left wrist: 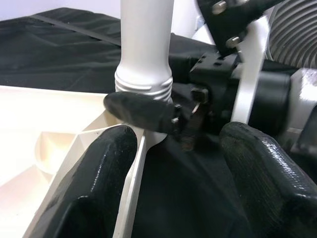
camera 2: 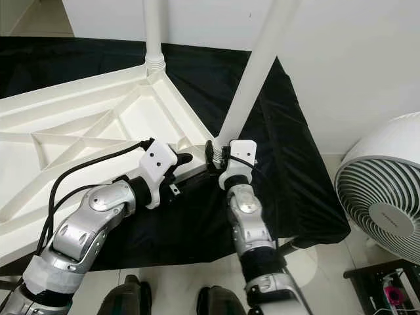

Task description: Building children table

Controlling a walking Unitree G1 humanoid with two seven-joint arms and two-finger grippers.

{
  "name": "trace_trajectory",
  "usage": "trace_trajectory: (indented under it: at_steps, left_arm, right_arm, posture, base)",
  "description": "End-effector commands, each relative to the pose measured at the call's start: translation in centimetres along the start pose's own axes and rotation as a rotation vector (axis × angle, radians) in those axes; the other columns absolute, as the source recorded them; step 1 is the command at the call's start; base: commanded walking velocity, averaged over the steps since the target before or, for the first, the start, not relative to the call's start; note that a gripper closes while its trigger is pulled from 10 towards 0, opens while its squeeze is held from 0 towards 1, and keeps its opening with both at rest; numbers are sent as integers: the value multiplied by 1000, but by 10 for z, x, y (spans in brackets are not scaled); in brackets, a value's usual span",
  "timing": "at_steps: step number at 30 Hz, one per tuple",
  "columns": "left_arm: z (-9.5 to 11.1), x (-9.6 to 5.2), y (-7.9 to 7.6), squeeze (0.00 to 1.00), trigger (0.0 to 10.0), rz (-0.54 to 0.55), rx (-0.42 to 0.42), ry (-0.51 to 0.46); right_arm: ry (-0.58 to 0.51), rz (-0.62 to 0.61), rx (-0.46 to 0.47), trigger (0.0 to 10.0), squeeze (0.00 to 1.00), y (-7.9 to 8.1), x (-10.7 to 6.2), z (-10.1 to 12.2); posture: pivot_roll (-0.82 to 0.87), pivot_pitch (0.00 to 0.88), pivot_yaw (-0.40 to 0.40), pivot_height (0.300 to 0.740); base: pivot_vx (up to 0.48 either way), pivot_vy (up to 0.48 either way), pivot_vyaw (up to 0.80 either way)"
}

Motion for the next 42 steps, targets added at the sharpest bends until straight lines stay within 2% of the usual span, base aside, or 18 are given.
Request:
trace_trajectory:
  at_steps: [1,7,14,15,17,21,29,37,38,39,40,41,42]
  left_arm:
    - [2,3,0,0,10000,-11,12,-14]
    - [4,4,2,0,10000,-12,18,-22]
    - [6,4,3,0,10000,-12,24,-28]
    - [7,5,3,0,10000,-9,22,-32]
    - [8,5,3,0,10000,-5,22,-37]
    - [8,5,4,0,10000,-3,22,-39]
    - [10,3,8,0,10000,14,29,-41]
    - [12,4,11,0,10000,23,38,-49]
    - [12,4,11,39,10000,19,25,-55]
    - [12,4,11,39,10000,19,25,-55]
    - [13,4,11,459,10000,16,12,-60]
    - [14,3,11,1000,10000,8,-10,-73]
    - [14,3,11,1000,10000,8,-10,-73]
  right_arm:
    - [35,15,27,10000,0,-12,-3,-2]
    - [14,117,-7,10000,0,-20,3,13]
    - [-21,204,-6,10000,0,-18,10,26]
    - [-50,242,19,0,0,-16,14,34]
    - [-86,281,62,0,0,-16,19,45]
    - [-97,285,87,0,0,-17,22,49]
    - [-98,359,70,0,0,-13,27,56]
    - [-92,344,55,0,0,-14,28,53]
    - [-88,339,52,10000,0,-15,28,52]
    - [-88,339,52,10000,0,-15,28,52]
    - [-84,338,49,10000,0,-15,27,52]
    - [-72,338,31,10000,0,-16,27,50]
    - [-72,338,31,10000,0,-16,27,50]
  posture:
    - [10,66,-47,740]
    - [8,63,-39,740]
    - [11,63,-38,740]
    - [13,63,-40,740]
    - [13,63,-41,740]
    - [13,63,-41,740]
    - [20,57,-44,740]
    - [17,56,-46,740]
    - [16,55,-45,740]
    - [16,55,-45,740]
    - [16,55,-45,740]
    - [16,54,-45,740]
    - [16,54,-45,740]
  base:
    - [0,0,0]
    - [0,0,0]
    - [0,0,0]
    - [0,0,0]
    - [0,0,0]
    - [0,0,0]
    - [0,0,0]
    - [0,0,0]
    - [0,0,0]
    - [0,0,0]
    - [0,0,0]
    - [0,0,0]
    - [0,0,0]
Point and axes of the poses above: a point about 5 cm out from each wrist's last joint towards the gripper, its own x axis pointing out of the wrist towards the gripper, its own z axis along the axis of the wrist's last joint, y = z × x, the point moved 1 cm from there along x, pointing out of the wrist towards the gripper, and after that the axes turned 12 degrees about x, right-handed, at the moved point
